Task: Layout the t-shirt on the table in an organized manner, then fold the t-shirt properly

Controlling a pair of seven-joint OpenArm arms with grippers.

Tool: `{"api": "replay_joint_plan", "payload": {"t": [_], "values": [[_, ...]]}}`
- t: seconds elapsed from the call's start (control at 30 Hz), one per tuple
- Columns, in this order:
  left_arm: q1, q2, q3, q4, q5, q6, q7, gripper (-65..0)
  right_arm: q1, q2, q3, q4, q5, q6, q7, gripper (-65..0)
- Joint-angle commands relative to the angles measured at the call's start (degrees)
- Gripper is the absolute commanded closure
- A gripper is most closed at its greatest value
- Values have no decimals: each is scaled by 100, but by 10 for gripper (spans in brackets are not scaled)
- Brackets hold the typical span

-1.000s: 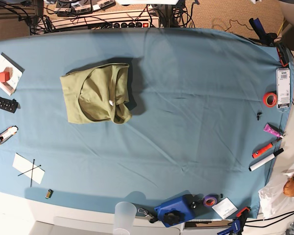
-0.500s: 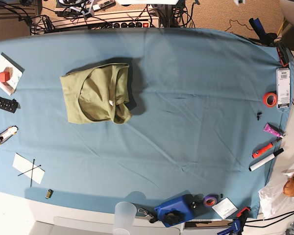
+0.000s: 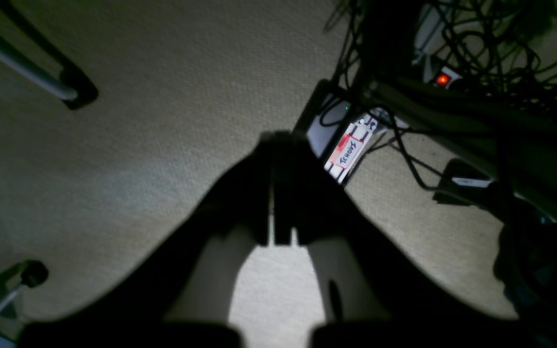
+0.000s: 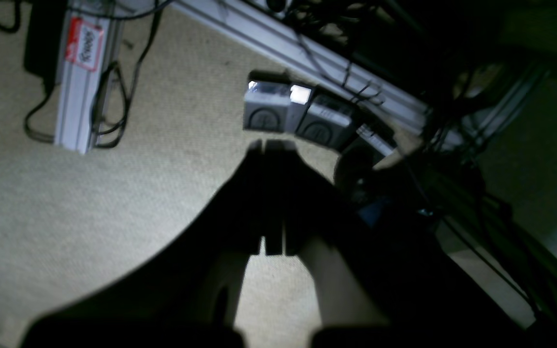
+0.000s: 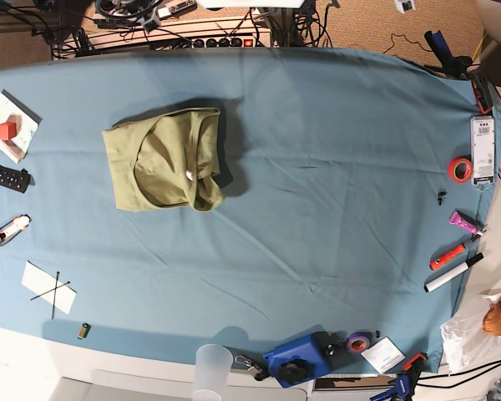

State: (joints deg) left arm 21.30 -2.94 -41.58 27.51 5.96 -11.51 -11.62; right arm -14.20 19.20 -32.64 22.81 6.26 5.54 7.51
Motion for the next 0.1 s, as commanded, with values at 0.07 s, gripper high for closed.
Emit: {"api": "replay_joint_plan", "payload": {"t": [0.07], "values": [[57,-44,-7,37,-26,33,-44,0,79,94,2,7,15,-24,37,0]]}}
